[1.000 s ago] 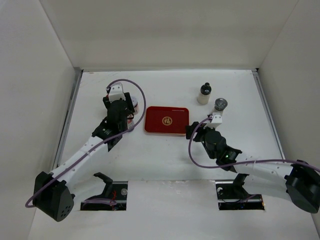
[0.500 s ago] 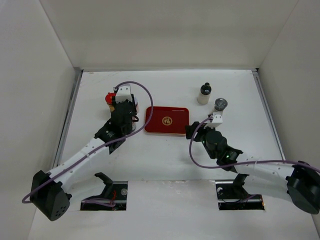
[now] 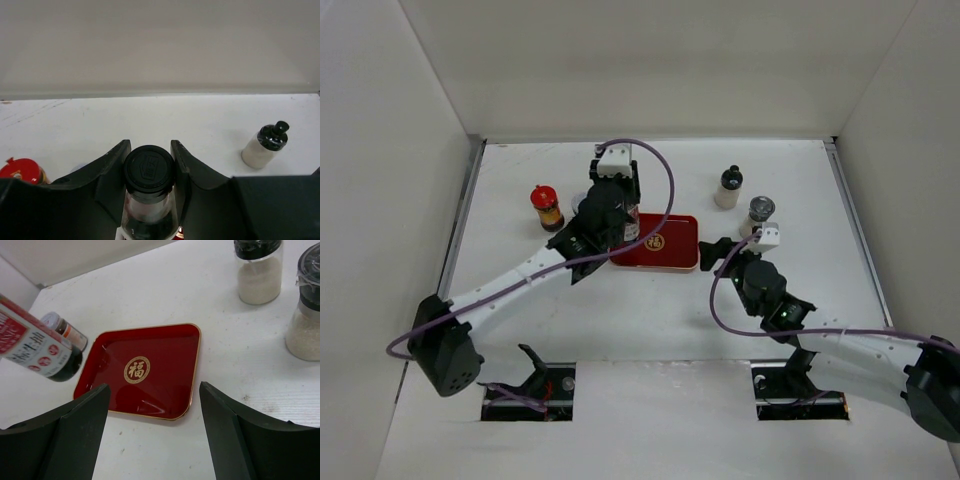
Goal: Organize the condiment bottles
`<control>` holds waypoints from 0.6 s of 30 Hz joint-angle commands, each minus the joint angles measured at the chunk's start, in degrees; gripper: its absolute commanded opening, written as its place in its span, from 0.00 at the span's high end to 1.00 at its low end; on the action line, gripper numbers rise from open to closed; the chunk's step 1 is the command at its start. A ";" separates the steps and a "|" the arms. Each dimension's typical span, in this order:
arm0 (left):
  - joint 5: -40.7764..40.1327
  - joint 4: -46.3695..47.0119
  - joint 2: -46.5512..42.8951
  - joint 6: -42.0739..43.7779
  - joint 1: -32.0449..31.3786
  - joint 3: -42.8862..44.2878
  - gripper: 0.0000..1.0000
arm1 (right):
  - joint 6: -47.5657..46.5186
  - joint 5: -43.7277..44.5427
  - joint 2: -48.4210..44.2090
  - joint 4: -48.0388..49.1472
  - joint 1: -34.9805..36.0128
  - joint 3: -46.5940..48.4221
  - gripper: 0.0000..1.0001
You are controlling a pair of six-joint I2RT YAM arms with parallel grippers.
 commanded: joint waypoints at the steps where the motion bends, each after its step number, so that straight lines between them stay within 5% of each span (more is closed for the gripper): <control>1: 2.35 10.60 3.26 1.18 -0.12 5.48 0.92 | 0.71 1.51 -0.78 2.02 -0.48 -0.23 0.22; 18: 9.04 14.83 18.73 -3.31 1.20 12.26 0.92 | 0.88 1.33 -0.87 2.01 -1.01 -0.41 0.21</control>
